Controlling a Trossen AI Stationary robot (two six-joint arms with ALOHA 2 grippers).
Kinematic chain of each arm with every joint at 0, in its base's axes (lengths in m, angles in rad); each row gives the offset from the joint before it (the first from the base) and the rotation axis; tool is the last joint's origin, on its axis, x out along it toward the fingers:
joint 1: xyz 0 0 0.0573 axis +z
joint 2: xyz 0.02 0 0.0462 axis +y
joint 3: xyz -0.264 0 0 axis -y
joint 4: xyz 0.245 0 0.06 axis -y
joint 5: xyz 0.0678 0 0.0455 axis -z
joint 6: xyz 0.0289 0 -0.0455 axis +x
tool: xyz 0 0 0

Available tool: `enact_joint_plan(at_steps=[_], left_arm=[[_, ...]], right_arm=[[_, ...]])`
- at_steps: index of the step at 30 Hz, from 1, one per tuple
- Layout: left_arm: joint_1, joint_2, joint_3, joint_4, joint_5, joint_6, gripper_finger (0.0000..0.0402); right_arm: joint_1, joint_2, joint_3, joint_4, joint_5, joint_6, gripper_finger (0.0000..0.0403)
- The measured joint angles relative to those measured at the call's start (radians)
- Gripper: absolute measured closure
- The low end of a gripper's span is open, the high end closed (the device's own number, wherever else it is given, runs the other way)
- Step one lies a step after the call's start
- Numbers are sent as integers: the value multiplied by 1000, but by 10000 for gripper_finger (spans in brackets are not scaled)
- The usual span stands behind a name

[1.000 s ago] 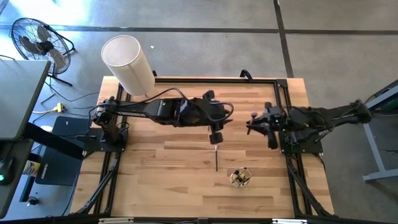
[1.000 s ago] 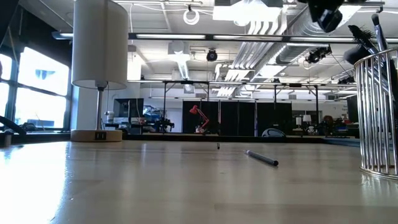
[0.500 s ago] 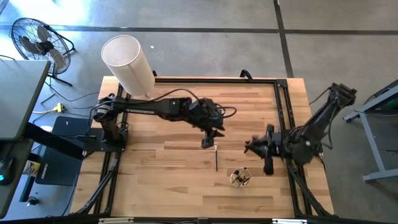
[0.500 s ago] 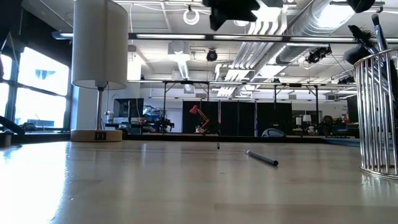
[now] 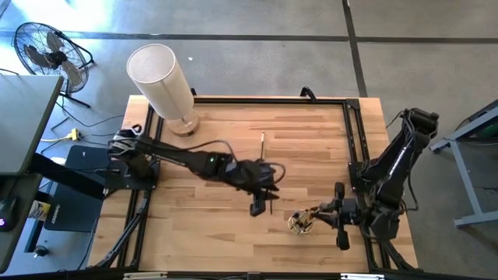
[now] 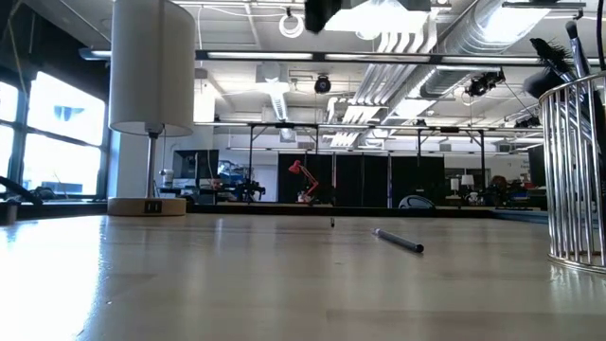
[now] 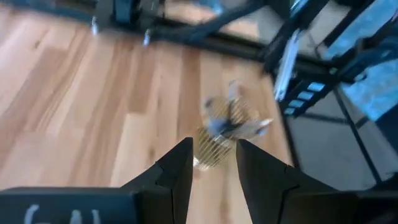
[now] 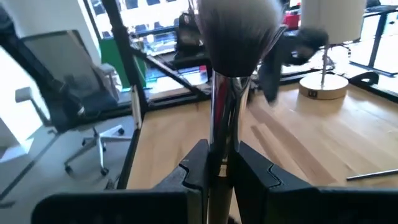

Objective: Pick & Place Makeup Brushes
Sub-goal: Put the powder brush into the makeup holder, then put the eyeshadow brush into the makeup holder

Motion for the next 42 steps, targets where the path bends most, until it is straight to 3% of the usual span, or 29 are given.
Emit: enact_joint_plan(at_steps=[9, 15, 22, 26, 29, 33, 37, 42], left_arm=[[-126, -3, 2, 42, -143, -154, 279], [-188, -2, 2, 41, -219, -206, 279], [-209, -2, 2, 44, -290, -227, 280], [-206, -2, 2, 51, -292, -233, 279], [-206, -2, 2, 49, -292, -244, 280], [-191, -2, 2, 41, -310, -236, 280], [-142, -2, 2, 26, -364, -293, 280], [-16, -2, 2, -62, -274, -420, 280]], right_arm=[[-41, 156, 0, -131, -54, 214, 362], [-65, 268, 0, -133, -158, 328, 358], [-71, 287, 0, -215, -243, 492, 246], [-71, 227, 0, -228, -244, 459, 204], [-71, 146, 0, -226, -239, 390, 195], [-72, 10, 0, -257, -197, 308, 203], [-123, -131, 0, -384, -176, 375, 236], [-314, -225, 0, -635, -470, 532, 331]])
